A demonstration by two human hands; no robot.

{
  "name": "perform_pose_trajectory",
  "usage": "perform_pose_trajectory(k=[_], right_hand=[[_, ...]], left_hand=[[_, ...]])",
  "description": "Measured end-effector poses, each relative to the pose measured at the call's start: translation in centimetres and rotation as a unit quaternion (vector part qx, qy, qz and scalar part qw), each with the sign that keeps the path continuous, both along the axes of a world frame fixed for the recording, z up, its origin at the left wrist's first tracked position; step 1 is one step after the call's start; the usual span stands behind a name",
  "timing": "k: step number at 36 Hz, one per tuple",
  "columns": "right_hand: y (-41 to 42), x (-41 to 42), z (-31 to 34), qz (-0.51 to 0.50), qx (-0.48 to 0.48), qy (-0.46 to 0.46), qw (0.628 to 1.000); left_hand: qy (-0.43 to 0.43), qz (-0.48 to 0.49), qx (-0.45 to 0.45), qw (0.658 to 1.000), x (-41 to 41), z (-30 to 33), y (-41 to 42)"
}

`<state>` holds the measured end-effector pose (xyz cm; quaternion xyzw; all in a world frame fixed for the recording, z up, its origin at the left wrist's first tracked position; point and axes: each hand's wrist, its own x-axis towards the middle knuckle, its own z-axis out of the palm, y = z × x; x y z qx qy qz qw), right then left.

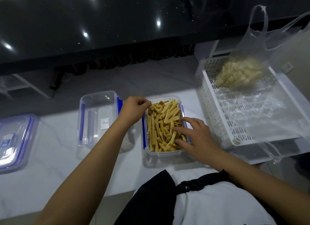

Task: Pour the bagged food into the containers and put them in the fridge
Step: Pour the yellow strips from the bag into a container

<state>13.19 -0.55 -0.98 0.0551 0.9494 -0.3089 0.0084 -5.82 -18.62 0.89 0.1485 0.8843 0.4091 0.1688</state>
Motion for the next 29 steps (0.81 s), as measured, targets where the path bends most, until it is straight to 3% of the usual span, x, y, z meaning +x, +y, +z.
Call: perform_pose_trajectory(k=[3, 7, 11, 15, 18, 23, 27, 29], right_hand=[[0.1, 0.4, 0.0, 0.006, -0.011, -0.009, 1.000], [-0.1, 0.6, -0.1, 0.008, -0.017, -0.008, 1.000], [-0.2, 0.6, 0.1, -0.002, -0.026, -0.005, 1.000], [-0.1, 0.9, 0.3, -0.014, -0.045, 0.001, 0.999], [0.0, 1.0, 0.6, -0.051, -0.067, 0.006, 0.996], [0.3, 0.8, 1.2, -0.102, -0.108, 0.010, 0.989], [0.3, 0.4, 1.5, -0.111, -0.123, 0.025, 0.986], [0.2, 0.3, 1.5, -0.108, -0.125, 0.025, 0.986]], left_hand=[[0.050, -0.037, -0.041, 0.997, 0.4, -0.5, -0.2], [0.174, -0.100, -0.148, 0.968, 0.9, -0.7, 0.4], [0.211, -0.139, -0.194, 0.948, 0.6, 0.2, 0.8], [0.240, -0.118, -0.149, 0.952, 0.2, 2.5, 0.2], [0.204, -0.088, -0.054, 0.974, 0.4, 5.0, -0.6], [0.007, -0.152, 0.012, 0.988, 0.6, 6.7, -0.8], [-0.038, -0.162, -0.033, 0.985, 1.4, 4.8, 1.0], [0.005, -0.103, -0.059, 0.993, 1.6, 3.6, 1.5]])
